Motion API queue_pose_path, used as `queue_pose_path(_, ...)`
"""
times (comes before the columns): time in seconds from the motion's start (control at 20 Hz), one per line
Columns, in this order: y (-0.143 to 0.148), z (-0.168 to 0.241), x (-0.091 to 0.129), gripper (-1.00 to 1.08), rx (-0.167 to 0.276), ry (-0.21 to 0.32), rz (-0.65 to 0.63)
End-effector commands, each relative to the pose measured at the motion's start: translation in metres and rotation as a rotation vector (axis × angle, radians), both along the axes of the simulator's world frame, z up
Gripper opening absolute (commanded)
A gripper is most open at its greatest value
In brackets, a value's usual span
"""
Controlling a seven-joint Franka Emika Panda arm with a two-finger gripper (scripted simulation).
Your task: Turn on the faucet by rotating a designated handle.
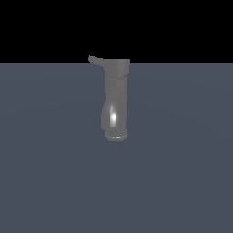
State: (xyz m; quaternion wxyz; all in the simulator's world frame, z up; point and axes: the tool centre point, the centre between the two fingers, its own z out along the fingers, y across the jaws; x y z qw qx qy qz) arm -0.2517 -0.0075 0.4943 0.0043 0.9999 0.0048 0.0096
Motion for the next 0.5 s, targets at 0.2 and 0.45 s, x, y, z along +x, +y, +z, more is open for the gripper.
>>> queue_pose_path(0.2, 0.0011, 0.0018, 0.0031, -1.0, -0.011, -0.004, 0.016)
queue_pose_path(0.45, 0.0031, 0.0052, 0.008, -1.0, -0.031, -0.012, 0.05)
